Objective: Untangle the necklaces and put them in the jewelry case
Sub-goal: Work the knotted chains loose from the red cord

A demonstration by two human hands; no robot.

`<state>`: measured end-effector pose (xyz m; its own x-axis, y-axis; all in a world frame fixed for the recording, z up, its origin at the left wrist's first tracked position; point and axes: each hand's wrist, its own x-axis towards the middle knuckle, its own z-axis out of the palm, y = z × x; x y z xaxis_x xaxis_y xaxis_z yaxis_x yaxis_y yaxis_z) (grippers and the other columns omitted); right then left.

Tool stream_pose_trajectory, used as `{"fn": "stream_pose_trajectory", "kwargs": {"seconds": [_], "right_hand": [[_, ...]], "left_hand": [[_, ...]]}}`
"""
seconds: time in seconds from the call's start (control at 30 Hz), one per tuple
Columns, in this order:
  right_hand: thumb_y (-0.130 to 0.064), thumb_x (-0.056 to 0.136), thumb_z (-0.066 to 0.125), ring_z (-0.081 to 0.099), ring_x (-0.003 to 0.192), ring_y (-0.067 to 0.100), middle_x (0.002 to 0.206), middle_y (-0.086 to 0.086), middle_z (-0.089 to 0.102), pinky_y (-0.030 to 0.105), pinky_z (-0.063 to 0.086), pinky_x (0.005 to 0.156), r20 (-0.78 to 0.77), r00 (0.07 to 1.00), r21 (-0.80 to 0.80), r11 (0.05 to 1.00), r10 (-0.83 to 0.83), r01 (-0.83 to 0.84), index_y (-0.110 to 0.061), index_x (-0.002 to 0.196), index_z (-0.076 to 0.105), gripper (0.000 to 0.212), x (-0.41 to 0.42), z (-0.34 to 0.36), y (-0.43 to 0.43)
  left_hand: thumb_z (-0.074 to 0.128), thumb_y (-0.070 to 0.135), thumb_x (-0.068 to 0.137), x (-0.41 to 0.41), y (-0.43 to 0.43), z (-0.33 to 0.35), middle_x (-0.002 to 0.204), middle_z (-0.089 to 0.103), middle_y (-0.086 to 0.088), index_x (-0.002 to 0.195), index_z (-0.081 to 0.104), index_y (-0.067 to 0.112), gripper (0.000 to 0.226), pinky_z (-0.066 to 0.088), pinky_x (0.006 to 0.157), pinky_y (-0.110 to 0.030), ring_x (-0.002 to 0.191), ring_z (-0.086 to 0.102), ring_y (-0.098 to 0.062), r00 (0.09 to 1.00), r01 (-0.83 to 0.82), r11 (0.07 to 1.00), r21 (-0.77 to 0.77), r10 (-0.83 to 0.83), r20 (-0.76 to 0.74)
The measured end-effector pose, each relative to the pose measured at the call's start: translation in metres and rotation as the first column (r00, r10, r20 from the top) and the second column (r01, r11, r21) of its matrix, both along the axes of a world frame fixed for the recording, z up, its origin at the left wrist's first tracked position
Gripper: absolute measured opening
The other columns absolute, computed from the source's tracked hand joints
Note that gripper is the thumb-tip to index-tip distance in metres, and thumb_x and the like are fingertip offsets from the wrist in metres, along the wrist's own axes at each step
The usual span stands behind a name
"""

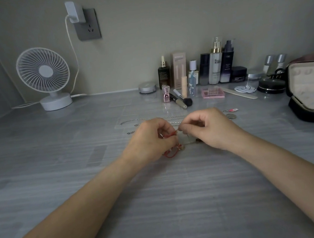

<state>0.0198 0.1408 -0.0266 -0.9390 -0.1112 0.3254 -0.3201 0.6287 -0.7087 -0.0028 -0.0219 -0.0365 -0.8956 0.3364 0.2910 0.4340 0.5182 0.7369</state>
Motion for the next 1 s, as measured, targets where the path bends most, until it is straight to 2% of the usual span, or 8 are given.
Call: {"fn": "stream_pose_trajectory", "kwargs": {"seconds": [0.13, 0.27, 0.33, 0.43, 0.5, 0.67, 0.8, 1.0], "right_hand": [[-0.017, 0.089, 0.057, 0.06, 0.066, 0.022, 0.065, 0.0, 0.065, 0.033, 0.047, 0.066, 0.066, 0.997, -0.128, 0.991, 0.034, -0.025, -0.022, 0.072, 0.061, 0.019, 0.0032, 0.0019, -0.0029], [-0.017, 0.091, 0.053, 0.052, 0.048, 0.004, 0.05, -0.009, 0.055, 0.029, 0.044, 0.056, 0.112, 0.992, -0.191, 0.981, 0.05, -0.028, -0.022, 0.071, 0.059, 0.021, 0.0032, 0.0008, -0.0024], [-0.018, 0.091, 0.053, 0.044, 0.046, 0.008, 0.043, -0.012, 0.049, 0.027, 0.038, 0.053, 0.099, 0.994, -0.181, 0.983, 0.047, -0.029, -0.023, 0.071, 0.059, 0.021, 0.0027, -0.0002, -0.0016], [-0.021, 0.089, 0.057, 0.042, 0.054, 0.013, 0.053, -0.008, 0.052, 0.026, 0.035, 0.055, 0.07, 0.997, -0.169, 0.985, 0.044, -0.032, -0.023, 0.073, 0.062, 0.017, 0.0031, 0.0011, -0.0008], [-0.02, 0.085, 0.063, 0.041, 0.054, 0.017, 0.055, -0.003, 0.05, 0.027, 0.035, 0.054, 0.071, 0.996, -0.172, 0.984, 0.052, -0.04, -0.021, 0.073, 0.064, 0.012, 0.0037, 0.0024, 0.0005], [-0.02, 0.077, 0.071, 0.03, 0.037, 0.003, 0.039, -0.01, 0.038, 0.021, 0.025, 0.043, 0.053, 0.997, -0.112, 0.993, 0.051, -0.044, -0.019, 0.069, 0.065, 0.01, 0.0037, 0.0002, 0.0007], [-0.016, 0.078, 0.068, 0.03, 0.034, 0.005, 0.032, -0.01, 0.039, 0.024, 0.027, 0.046, 0.031, 0.999, -0.087, 0.996, 0.034, -0.032, -0.021, 0.064, 0.062, 0.016, 0.0029, -0.0017, -0.0016], [-0.013, 0.076, 0.067, 0.028, 0.035, 0.005, 0.033, -0.01, 0.038, 0.023, 0.028, 0.047, 0.024, 1.0, -0.084, 0.996, -0.002, 0.004, -0.022, 0.064, 0.06, 0.016, 0.0008, -0.0028, 0.0003]], "left_hand": [[0.075, 0.026, 0.073, 0.0082, 0.0055, 0.0032, 0.065, 0.058, 0.008, 0.069, 0.055, 0.023, 0.021, 0.047, 0.055, -0.021, 0.058, 0.053, -0.008, 0.993, 0.064, 0.997, 0.05, -0.069, 0.092], [0.061, 0.022, 0.086, 0.0076, 0.0069, 0.0041, 0.067, 0.057, 0.001, 0.07, 0.058, 0.022, 0.016, 0.04, 0.061, -0.024, 0.063, 0.048, -0.01, 0.989, 0.06, 0.992, 0.115, -0.075, 0.13], [0.059, 0.015, 0.086, 0.007, 0.0064, 0.0041, 0.065, 0.056, 0.003, 0.069, 0.058, 0.024, 0.02, 0.041, 0.06, -0.02, 0.061, 0.047, -0.007, 0.989, 0.061, 0.991, 0.12, -0.077, 0.13], [0.06, 0.008, 0.084, 0.0056, 0.0045, 0.0044, 0.063, 0.057, 0.008, 0.067, 0.058, 0.025, 0.024, 0.04, 0.055, -0.014, 0.055, 0.047, 0.0, 0.992, 0.051, 0.989, 0.14, -0.066, 0.106], [0.061, 0.004, 0.083, 0.0032, 0.0029, 0.0044, 0.064, 0.059, 0.008, 0.067, 0.06, 0.025, 0.026, 0.042, 0.058, -0.016, 0.056, 0.05, -0.001, 0.995, 0.032, 0.984, 0.178, -0.049, 0.088], [0.066, 0.004, 0.08, 0.0024, 0.0025, 0.0049, 0.066, 0.062, 0.004, 0.068, 0.062, 0.022, 0.022, 0.045, 0.062, -0.021, 0.065, 0.055, -0.011, 0.993, 0.023, 0.974, 0.226, -0.048, 0.104], [0.067, 0.002, 0.079, 0.0027, 0.0028, 0.0052, 0.068, 0.064, 0.0, 0.069, 0.063, 0.02, 0.022, 0.048, 0.068, -0.026, 0.069, 0.058, -0.015, 0.992, 0.029, 0.973, 0.228, -0.056, 0.112], [0.067, 0.003, 0.076, 0.0021, 0.0035, 0.0053, 0.064, 0.06, 0.001, 0.065, 0.061, 0.021, 0.022, 0.045, 0.063, -0.027, 0.064, 0.054, -0.015, 0.997, -0.004, 0.98, 0.197, -0.011, 0.076]]}}
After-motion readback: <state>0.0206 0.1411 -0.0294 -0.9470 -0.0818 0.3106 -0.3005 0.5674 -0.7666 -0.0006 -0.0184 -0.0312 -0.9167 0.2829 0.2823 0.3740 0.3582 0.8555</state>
